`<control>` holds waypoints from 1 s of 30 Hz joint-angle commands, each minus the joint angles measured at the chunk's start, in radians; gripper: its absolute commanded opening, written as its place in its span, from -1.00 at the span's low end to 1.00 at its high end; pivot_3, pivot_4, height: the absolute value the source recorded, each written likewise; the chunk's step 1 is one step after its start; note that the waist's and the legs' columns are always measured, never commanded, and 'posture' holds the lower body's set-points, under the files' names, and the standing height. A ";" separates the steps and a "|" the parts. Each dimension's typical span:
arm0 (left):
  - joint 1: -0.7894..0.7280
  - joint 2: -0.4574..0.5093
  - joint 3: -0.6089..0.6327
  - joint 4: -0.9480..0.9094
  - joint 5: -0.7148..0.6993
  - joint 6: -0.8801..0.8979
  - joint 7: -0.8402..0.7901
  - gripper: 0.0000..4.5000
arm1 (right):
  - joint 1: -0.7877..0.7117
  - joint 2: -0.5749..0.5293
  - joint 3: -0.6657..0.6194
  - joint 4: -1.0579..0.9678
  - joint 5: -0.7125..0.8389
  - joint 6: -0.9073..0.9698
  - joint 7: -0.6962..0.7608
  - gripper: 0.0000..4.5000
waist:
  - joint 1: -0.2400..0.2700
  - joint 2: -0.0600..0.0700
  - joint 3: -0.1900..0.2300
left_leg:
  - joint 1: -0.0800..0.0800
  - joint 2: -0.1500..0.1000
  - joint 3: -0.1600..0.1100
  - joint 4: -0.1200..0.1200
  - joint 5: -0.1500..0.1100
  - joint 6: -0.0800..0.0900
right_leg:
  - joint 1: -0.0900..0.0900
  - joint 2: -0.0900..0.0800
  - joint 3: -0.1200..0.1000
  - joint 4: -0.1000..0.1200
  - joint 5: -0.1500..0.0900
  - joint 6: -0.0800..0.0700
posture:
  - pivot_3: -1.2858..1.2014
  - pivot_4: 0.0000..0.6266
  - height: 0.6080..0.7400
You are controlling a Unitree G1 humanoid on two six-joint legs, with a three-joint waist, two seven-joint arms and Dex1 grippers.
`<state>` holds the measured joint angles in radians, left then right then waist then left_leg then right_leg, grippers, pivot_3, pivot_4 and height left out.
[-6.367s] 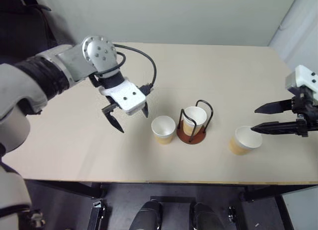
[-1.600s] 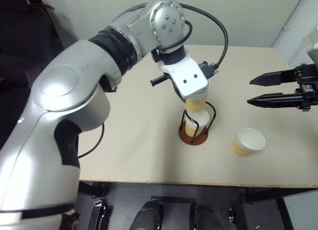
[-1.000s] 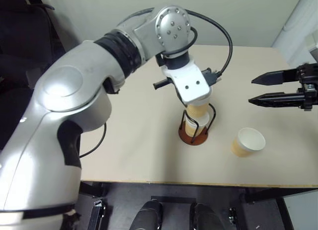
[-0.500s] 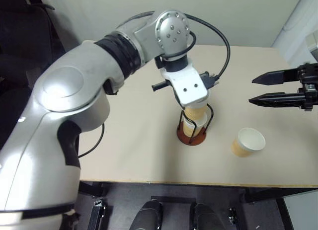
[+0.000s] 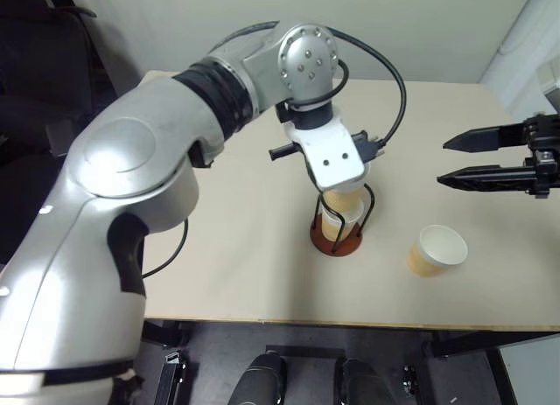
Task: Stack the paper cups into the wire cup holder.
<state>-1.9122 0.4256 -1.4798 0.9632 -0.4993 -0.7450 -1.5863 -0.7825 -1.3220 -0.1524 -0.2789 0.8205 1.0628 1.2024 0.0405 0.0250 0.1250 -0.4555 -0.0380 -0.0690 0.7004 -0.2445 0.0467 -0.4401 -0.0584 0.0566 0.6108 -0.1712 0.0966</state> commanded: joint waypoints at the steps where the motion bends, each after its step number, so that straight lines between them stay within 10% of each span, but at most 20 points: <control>1: -0.014 0.011 -0.018 -0.007 -0.015 -0.003 -0.028 -0.58 | -0.002 -0.025 -0.050 -0.012 0.010 -0.001 -0.003 0.41 | 0.000 0.000 0.000 | 0.000 0.000 0.000 0.000 0.000 0.000 | 0.000 0.000 0.000 0.000 0.000 0.000 | 0.03 -0.52 1.00; 11: -0.013 0.020 -0.020 -0.043 -0.089 0.031 -0.028 0.97 | 0.008 -0.033 -0.047 -0.008 0.007 -0.007 -0.001 0.41 | 0.000 0.000 0.000 | 0.000 0.000 0.000 0.000 0.000 0.000 | 0.000 0.000 0.000 0.000 0.000 0.000 | 0.03 -0.52 1.00; 21: 0.090 0.020 0.422 0.030 -0.244 0.375 -0.028 0.99 | 0.190 -0.065 -0.115 -0.074 -0.014 -0.007 -0.015 0.41 | 0.000 0.000 0.000 | 0.000 0.000 0.001 -0.001 0.000 -0.001 | 0.000 0.000 0.000 0.000 0.000 0.000 | 0.03 -0.52 1.00; 30: 0.192 0.257 0.628 -0.296 -0.522 0.963 -0.028 0.99 | 0.233 -0.060 -0.139 -0.134 0.035 0.053 -0.062 0.41 | -0.007 0.001 0.000 | 0.001 0.000 0.002 -0.002 0.002 -0.003 | 0.000 0.002 0.001 -0.001 -0.001 0.000 | 0.03 -0.52 1.00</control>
<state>-1.7144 0.6632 -0.8971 0.7278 -0.9620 0.1215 -1.5869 -0.5539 -1.3611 -0.2506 -0.3850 0.8354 1.1024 1.1478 0.0339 0.0265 0.1247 -0.4545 -0.0372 -0.0687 0.6988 -0.2417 0.0433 -0.4403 -0.0574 0.0577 0.6099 -0.1723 0.0963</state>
